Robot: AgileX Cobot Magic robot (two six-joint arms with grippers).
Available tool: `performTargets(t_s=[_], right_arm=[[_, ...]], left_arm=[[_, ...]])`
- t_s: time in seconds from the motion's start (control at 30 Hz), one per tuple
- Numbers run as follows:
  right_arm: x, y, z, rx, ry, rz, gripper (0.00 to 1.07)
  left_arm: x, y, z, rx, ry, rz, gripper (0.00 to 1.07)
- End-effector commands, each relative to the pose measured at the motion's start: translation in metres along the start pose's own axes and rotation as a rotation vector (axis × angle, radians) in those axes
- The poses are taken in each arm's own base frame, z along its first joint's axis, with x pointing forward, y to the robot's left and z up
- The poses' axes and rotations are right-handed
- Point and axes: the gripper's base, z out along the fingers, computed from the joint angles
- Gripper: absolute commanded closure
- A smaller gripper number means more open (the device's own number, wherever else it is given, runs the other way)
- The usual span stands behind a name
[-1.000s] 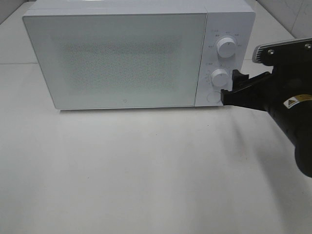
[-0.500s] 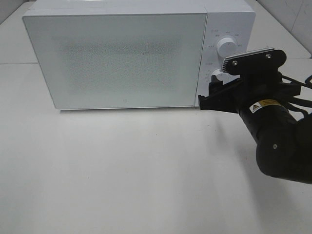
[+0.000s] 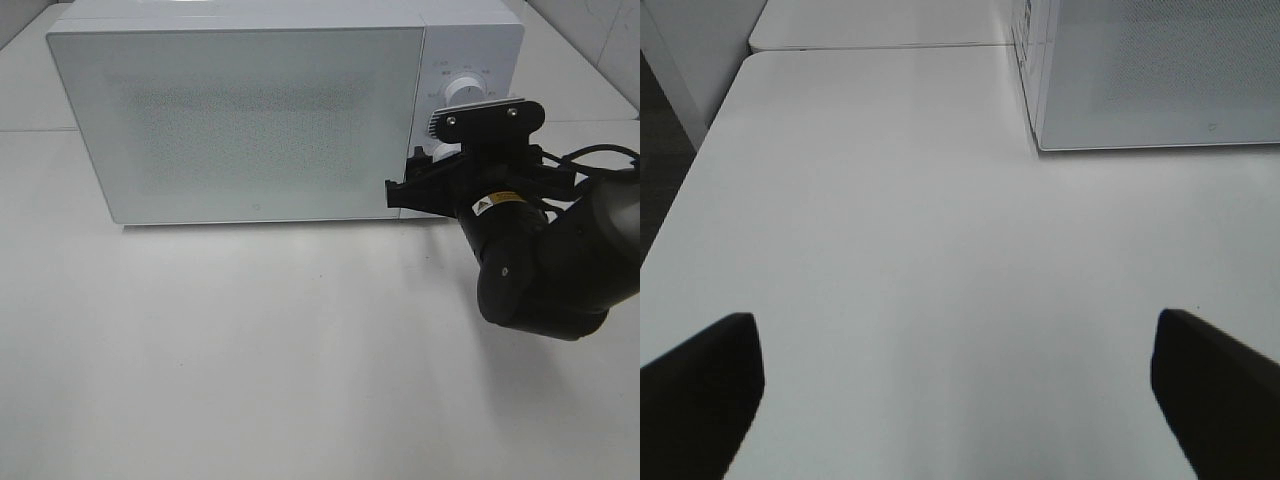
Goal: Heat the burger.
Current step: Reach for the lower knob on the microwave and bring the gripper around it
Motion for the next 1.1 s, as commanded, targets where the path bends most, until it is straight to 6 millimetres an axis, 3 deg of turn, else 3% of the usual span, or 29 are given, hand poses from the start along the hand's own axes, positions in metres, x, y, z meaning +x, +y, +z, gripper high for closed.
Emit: performTargets(t_s=[0.03,0.37,0.7,0.8,0.83,0.87,0.9,0.93,0.97,1.0,1.03,1.07,1.1], right_arm=[[-0.004,0.004,0.01,0.012,-0.069,0.02,0.32],[0.007,0.012,0.022,0.01,-0.053,0.024,0.32],[0.01,0.007,0.027,0.02,-0.042,0.034,0.36],[0.009,0.007,0.027,0.018,-0.044,0.033,0.46],[0.009,0.008,0.027,0.009,-0.047,0.03,0.55],[0.009,0.008,0.027,0.009,-0.047,0.03,0.55],[0.009,0.008,0.026,0.007,-0.053,0.028,0.61],[0.008,0.008,0.026,0.009,-0.066,0.027,0.75],[0.008,0.008,0.026,0.009,-0.066,0.027,0.75],[0.007,0.008,0.026,0.01,-0.07,0.027,0.8],[0.007,0.008,0.026,0.012,-0.076,0.021,0.94],[0.007,0.008,0.026,0.012,-0.076,0.021,0.94],[0.007,0.008,0.026,0.012,-0.076,0.003,1.03]], left_arm=[[0.001,-0.001,-0.002,0.002,-0.017,-0.006,0.09],[0.001,-0.001,-0.002,0.002,-0.017,-0.006,0.09],[0.001,-0.001,-0.002,0.002,-0.017,-0.006,0.09],[0.001,-0.001,-0.002,0.002,-0.017,-0.006,0.09],[0.001,-0.001,-0.002,0.002,-0.017,-0.006,0.09],[0.001,-0.001,-0.002,0.002,-0.017,-0.006,0.09],[0.001,-0.001,-0.002,0.002,-0.017,-0.006,0.09],[0.001,-0.001,-0.002,0.002,-0.017,-0.006,0.09],[0.001,-0.001,-0.002,0.002,-0.017,-0.006,0.09],[0.001,-0.001,-0.002,0.002,-0.017,-0.006,0.09],[0.001,-0.001,-0.002,0.002,-0.017,-0.006,0.09],[0.001,-0.001,-0.002,0.002,-0.017,-0.006,0.09],[0.001,-0.001,-0.002,0.002,-0.017,-0.006,0.09]])
